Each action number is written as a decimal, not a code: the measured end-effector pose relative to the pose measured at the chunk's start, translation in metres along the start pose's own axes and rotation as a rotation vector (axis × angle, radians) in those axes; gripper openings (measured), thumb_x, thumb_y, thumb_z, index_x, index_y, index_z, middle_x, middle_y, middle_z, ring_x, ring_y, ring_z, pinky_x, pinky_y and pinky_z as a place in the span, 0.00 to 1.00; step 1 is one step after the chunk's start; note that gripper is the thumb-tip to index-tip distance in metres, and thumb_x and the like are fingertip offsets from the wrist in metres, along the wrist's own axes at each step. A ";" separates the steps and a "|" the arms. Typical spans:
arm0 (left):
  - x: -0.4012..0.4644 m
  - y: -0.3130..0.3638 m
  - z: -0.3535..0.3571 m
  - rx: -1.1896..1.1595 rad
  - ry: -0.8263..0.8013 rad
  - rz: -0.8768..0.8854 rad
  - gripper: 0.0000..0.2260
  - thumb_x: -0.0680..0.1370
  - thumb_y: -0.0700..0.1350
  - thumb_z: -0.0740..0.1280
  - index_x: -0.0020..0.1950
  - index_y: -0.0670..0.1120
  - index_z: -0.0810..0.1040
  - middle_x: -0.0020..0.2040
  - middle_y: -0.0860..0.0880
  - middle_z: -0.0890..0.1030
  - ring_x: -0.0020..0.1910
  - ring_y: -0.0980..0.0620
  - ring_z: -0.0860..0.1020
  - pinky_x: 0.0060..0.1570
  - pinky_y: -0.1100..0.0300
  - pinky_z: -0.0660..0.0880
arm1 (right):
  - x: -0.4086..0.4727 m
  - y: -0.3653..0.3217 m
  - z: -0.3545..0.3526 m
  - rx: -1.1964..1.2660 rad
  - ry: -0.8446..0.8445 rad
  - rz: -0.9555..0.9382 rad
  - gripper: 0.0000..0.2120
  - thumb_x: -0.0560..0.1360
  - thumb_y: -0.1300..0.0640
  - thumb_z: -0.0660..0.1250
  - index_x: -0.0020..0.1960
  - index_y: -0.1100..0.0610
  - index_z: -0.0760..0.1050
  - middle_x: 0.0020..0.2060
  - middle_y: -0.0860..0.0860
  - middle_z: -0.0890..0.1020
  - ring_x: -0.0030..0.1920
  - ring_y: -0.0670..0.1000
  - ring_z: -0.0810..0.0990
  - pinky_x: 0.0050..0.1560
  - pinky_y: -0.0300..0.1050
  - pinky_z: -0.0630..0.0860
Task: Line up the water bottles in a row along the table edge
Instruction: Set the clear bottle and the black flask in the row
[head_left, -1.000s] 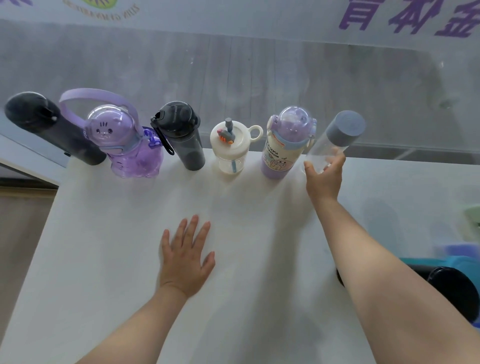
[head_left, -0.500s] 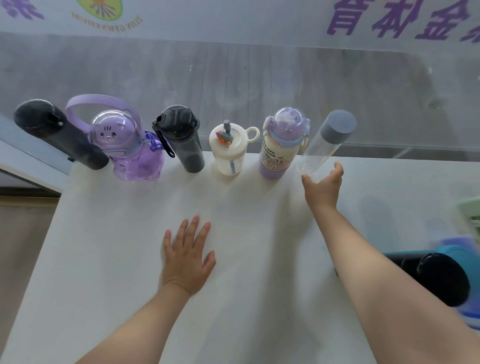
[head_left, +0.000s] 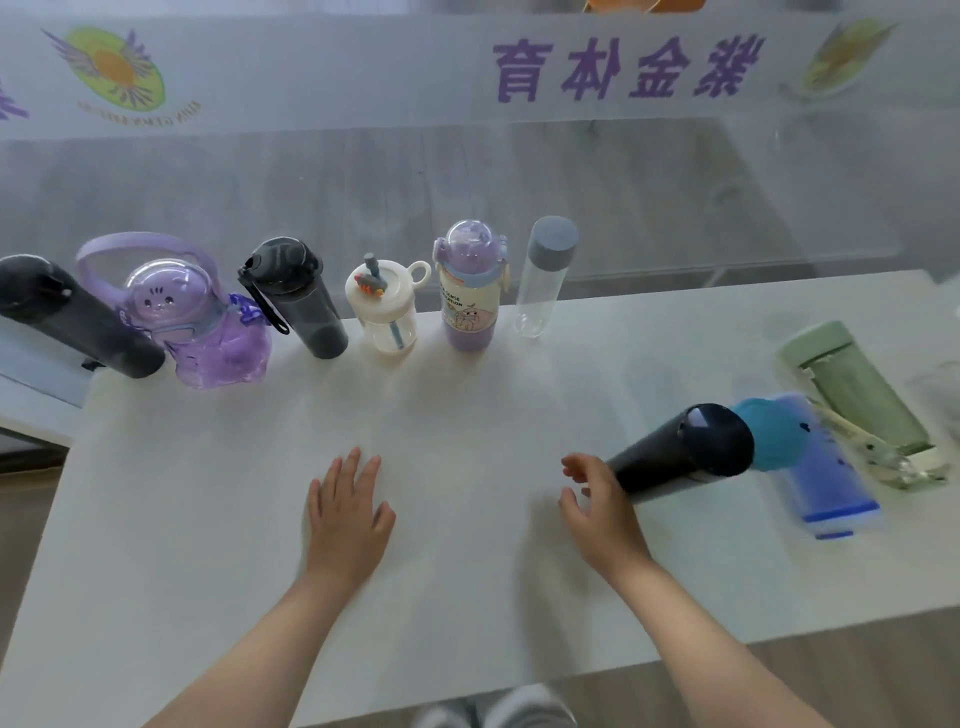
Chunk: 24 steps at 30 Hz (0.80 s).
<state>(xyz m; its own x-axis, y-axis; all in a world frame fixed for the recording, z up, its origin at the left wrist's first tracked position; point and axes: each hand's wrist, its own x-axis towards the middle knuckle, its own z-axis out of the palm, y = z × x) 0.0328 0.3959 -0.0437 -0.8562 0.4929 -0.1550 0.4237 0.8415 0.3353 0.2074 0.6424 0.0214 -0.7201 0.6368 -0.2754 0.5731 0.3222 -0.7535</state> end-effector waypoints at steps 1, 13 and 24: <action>-0.004 0.005 0.004 0.004 -0.012 0.024 0.32 0.70 0.54 0.50 0.72 0.47 0.68 0.75 0.44 0.65 0.74 0.43 0.61 0.72 0.41 0.53 | -0.011 0.007 -0.005 -0.011 -0.023 0.021 0.13 0.77 0.63 0.64 0.60 0.54 0.73 0.54 0.47 0.77 0.55 0.45 0.74 0.59 0.43 0.72; 0.000 0.101 0.035 0.068 -0.123 0.335 0.28 0.71 0.50 0.56 0.71 0.48 0.66 0.72 0.43 0.69 0.71 0.45 0.61 0.70 0.48 0.53 | -0.036 0.049 -0.038 0.136 0.190 0.270 0.25 0.74 0.49 0.72 0.64 0.52 0.63 0.57 0.47 0.73 0.55 0.50 0.75 0.55 0.48 0.75; 0.006 0.124 0.055 0.104 -0.080 0.297 0.27 0.77 0.52 0.54 0.76 0.47 0.62 0.77 0.46 0.61 0.75 0.45 0.59 0.72 0.45 0.52 | 0.014 0.052 -0.028 0.319 0.235 0.187 0.27 0.70 0.43 0.68 0.64 0.50 0.62 0.55 0.49 0.76 0.55 0.50 0.79 0.56 0.56 0.78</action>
<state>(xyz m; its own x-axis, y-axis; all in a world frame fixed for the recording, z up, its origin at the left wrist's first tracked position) 0.0961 0.5156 -0.0547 -0.6661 0.7329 -0.1383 0.6834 0.6740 0.2805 0.2378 0.6872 -0.0050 -0.4859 0.8176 -0.3089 0.5091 -0.0225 -0.8604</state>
